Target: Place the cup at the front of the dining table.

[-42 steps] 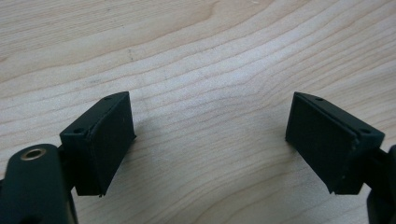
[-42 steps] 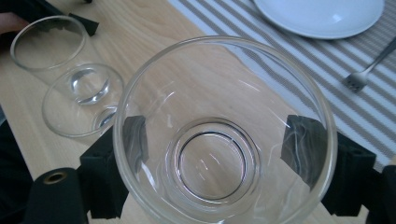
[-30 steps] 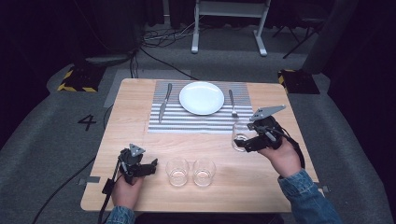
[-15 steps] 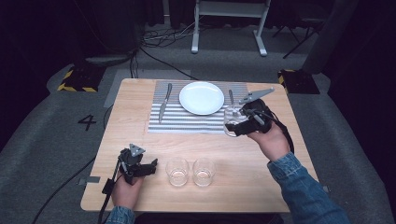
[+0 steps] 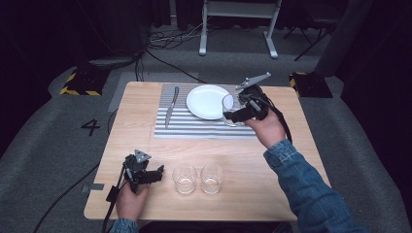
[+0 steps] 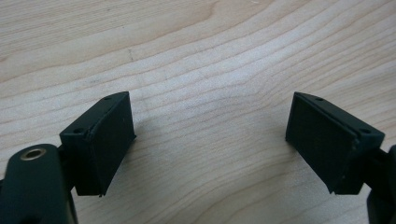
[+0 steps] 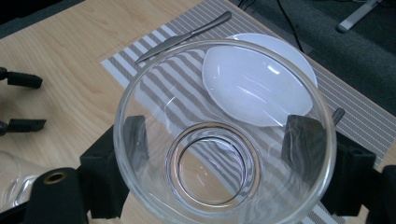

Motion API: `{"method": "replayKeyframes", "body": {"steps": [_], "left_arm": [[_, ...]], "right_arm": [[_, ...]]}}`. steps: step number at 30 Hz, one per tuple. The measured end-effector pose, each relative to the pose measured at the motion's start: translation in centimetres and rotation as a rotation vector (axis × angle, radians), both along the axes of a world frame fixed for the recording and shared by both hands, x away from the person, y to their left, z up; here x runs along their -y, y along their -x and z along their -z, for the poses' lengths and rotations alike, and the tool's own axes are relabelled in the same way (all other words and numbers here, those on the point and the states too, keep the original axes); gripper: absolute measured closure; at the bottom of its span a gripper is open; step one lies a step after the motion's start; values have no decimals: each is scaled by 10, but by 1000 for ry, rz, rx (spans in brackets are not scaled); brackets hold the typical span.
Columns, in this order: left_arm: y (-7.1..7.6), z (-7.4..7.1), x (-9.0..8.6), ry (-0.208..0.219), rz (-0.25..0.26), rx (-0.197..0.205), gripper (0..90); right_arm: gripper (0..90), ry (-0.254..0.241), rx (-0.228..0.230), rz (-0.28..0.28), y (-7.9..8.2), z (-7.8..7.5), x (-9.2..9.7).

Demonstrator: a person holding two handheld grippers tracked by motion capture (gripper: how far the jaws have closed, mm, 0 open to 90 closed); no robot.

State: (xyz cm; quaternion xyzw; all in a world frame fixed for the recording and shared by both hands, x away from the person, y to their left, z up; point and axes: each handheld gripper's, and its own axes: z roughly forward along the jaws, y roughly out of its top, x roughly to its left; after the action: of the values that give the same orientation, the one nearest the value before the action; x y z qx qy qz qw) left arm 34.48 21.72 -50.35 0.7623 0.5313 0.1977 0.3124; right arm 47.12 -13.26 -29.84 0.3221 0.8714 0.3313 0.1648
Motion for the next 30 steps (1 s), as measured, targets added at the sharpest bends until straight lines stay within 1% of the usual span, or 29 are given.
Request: {"method": "replayKeyframes", "body": {"steps": [5,7,8,13,14,15,16,17,18,19,22,26,28,30], "left_arm": [[0,0,0,0,-1,-1,156],[0,0,0,-1,-2,1,156],[0,0,0,-1,-1,1,156],[-1,0,0,-3,-5,1,156],[-1,0,0,-3,-5,1,156],[-1,0,1,1,-7,-3,156],[-1,0,1,1,-9,-1,156],[-1,0,1,2,-9,0,156],[-1,0,1,3,-9,0,156],[-1,0,1,2,-9,0,156],[-1,0,1,2,-9,0,156],[-1,0,1,2,-9,-2,156],[-1,0,1,2,-9,-1,156],[-1,0,1,3,-9,0,156]], "right_arm": [[202,-10,-2,8,-15,2,-13],[202,-2,1,10,-20,2,-17],[202,-10,-2,13,-22,3,-22],[202,2,18,10,-33,4,-37],[202,2,18,10,-33,4,-37],[202,-2,18,10,-37,6,-45],[202,-7,20,5,-39,7,-48],[202,-30,7,17,-40,8,-54],[202,-24,11,15,-42,9,-58],[202,-5,23,2,-45,10,-59],[202,1,22,-5,-51,15,-74],[202,0,3,-7,-59,21,-93],[202,3,0,-12,-62,25,-100],[202,3,-9,-20,-67,32,-110]]}}
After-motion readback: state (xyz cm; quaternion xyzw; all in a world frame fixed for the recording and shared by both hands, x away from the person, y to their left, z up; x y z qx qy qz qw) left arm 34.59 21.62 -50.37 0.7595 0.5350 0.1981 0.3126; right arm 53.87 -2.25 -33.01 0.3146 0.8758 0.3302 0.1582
